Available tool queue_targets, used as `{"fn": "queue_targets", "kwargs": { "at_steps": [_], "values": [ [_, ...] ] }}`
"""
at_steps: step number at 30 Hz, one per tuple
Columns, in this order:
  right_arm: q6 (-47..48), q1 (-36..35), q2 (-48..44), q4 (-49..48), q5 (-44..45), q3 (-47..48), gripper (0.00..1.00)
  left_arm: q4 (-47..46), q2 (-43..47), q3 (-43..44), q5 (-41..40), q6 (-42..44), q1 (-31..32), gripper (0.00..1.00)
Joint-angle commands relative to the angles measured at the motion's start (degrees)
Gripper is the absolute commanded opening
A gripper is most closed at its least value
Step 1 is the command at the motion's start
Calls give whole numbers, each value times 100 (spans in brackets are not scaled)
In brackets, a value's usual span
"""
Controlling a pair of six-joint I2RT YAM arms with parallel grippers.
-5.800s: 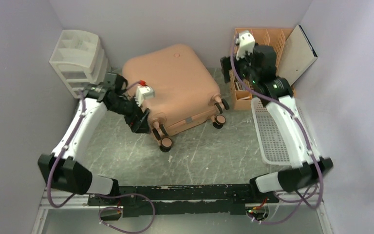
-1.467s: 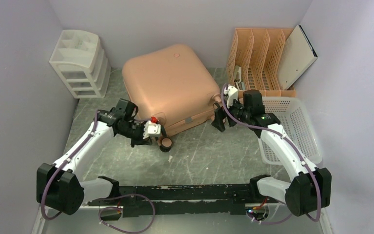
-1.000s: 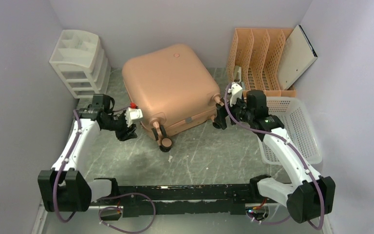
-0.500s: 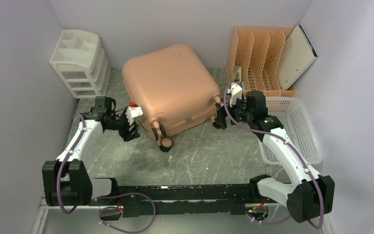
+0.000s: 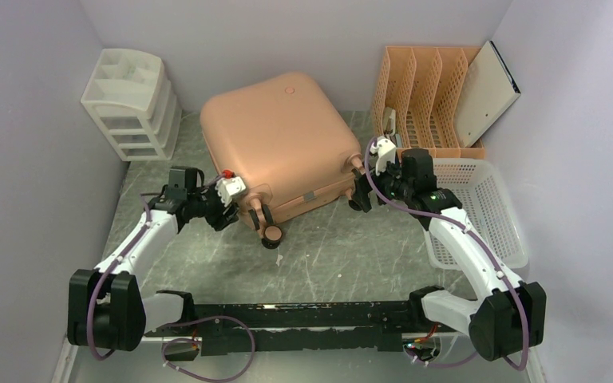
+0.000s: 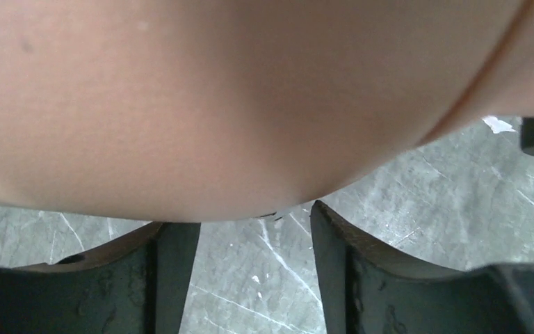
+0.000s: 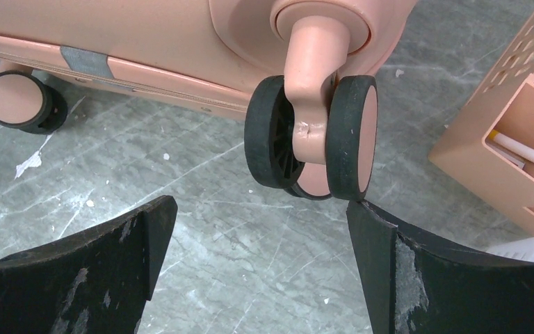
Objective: Open, take out, and arrange the luggage
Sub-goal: Adjust the luggage at the center of the board.
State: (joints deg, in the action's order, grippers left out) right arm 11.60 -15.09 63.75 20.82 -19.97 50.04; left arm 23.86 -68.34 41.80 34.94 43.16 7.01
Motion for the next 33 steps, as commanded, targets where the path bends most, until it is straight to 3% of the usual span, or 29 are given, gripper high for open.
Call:
{"fn": "queue_targets", "kwargs": {
  "at_steps": [1,5,11,12,21,26,33],
  "values": [
    [45,-6,4,-334,41,-20,100,-694,8,-120,-70,-374,63,60],
    [60,6,7,-343,40,-38,100,-938,-39,-189,-186,-560,90,43],
    [71,6,28,-365,49,-39,100,-751,-75,-118,57,-488,91,7],
    [75,-2,32,-377,62,-38,100,-684,-64,-105,98,-444,91,5],
    [48,-30,467,-442,274,238,100,-66,216,-26,420,-83,91,6],
    [18,-55,355,-544,263,115,100,-281,424,-172,250,-256,91,46],
    [8,-55,265,-561,288,-60,100,-1031,371,-380,241,-695,91,46]
  ]
}}
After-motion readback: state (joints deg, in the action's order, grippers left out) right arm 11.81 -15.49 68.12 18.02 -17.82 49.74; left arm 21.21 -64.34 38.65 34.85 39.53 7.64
